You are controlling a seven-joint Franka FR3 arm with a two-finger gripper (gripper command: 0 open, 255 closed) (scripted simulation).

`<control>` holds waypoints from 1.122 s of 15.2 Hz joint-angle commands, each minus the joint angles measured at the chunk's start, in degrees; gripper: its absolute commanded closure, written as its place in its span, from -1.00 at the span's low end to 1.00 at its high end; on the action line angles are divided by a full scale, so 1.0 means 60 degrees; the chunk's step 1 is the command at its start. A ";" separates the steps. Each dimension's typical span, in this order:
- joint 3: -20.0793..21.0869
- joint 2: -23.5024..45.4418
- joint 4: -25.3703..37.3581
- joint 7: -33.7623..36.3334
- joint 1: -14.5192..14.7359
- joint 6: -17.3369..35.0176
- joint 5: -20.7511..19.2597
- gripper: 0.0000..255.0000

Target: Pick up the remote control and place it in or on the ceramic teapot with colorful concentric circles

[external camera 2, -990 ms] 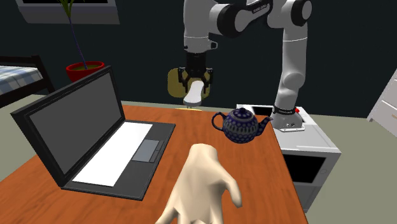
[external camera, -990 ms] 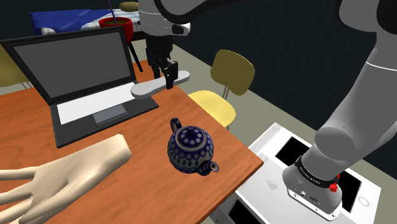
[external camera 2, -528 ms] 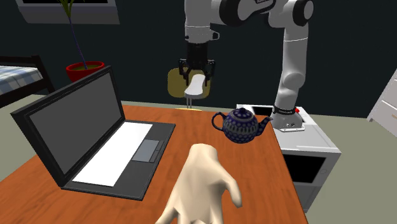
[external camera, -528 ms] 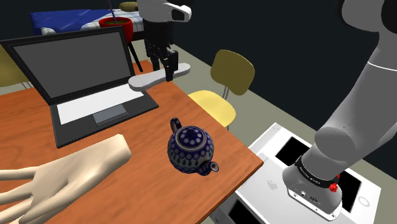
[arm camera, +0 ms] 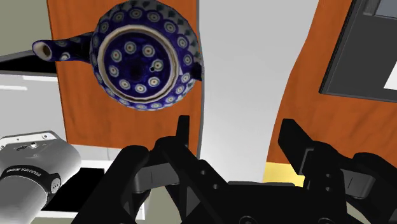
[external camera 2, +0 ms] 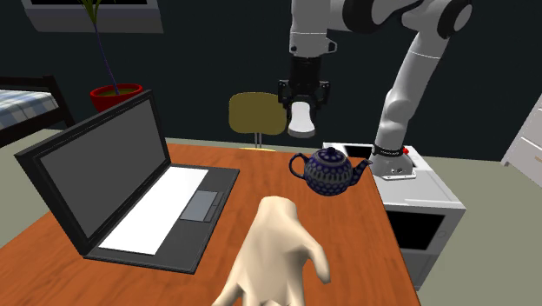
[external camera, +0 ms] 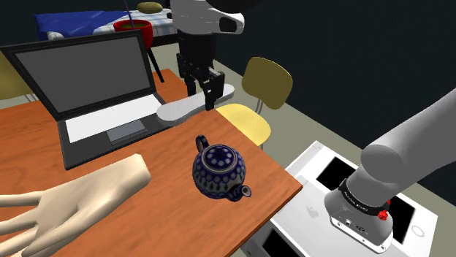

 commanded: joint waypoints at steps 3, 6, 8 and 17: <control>-0.0592 -0.1815 -0.1116 -0.0386 0.0614 -0.0178 0.1369 1.00; -0.0921 -0.2817 -0.1690 -0.0368 0.1199 -0.0437 0.2011 1.00; -0.0937 -0.2946 -0.1890 -0.0361 0.1301 -0.0350 0.2103 1.00; -0.0606 -0.2922 -0.2969 -0.0429 0.1348 0.0778 0.2279 1.00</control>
